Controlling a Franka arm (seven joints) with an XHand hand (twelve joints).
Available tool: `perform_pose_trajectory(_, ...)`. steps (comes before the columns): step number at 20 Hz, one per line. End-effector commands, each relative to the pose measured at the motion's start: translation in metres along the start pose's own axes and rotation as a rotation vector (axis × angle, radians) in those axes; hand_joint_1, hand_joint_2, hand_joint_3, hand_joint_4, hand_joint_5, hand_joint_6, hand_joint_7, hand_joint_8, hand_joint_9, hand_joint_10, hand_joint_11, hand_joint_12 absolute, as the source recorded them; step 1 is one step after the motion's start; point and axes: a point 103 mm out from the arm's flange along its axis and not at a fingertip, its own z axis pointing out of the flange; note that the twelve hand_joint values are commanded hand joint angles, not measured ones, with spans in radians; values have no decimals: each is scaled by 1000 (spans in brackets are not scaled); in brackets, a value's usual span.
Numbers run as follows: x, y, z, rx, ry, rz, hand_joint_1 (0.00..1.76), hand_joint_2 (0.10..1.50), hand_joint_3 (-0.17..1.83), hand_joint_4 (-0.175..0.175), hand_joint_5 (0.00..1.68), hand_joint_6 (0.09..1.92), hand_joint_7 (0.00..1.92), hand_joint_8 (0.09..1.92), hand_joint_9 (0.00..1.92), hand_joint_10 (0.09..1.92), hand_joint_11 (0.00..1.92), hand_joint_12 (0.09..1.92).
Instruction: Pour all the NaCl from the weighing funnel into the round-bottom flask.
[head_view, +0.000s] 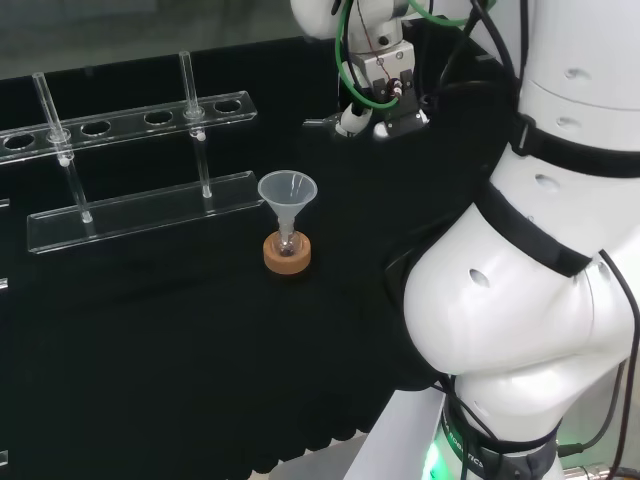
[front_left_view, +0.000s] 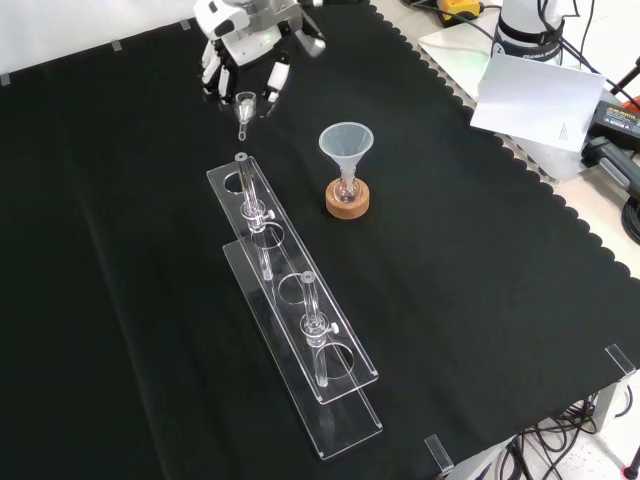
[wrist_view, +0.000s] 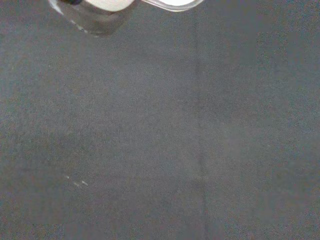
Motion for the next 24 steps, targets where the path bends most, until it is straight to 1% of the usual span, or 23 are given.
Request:
perform_pose_trajectory(1,6,-33,-12,17,-51,4,1137,1022,-175,175,1468,169,601,649,965,341,794,1024)
perform_pose_trajectory(3,6,-37,-15,13,-50,2,1137,1022,-175,175,1468,169,600,650,962,338,793,1024)
perform_pose_trajectory(7,8,-62,-37,-14,-61,12,1137,1022,-175,175,1468,169,599,651,956,334,787,1023)
perform_pose_trajectory(11,16,-85,-51,2,-71,16,1137,1022,-175,175,1468,169,598,651,953,331,783,1023)
perform_pose_trajectory(19,32,-123,-60,16,-69,20,1137,1022,-175,175,1468,169,597,653,952,329,780,1025)
perform_pose_trajectory(24,44,-142,-57,42,-83,20,1137,1023,-175,175,1468,169,597,653,952,328,779,1027)
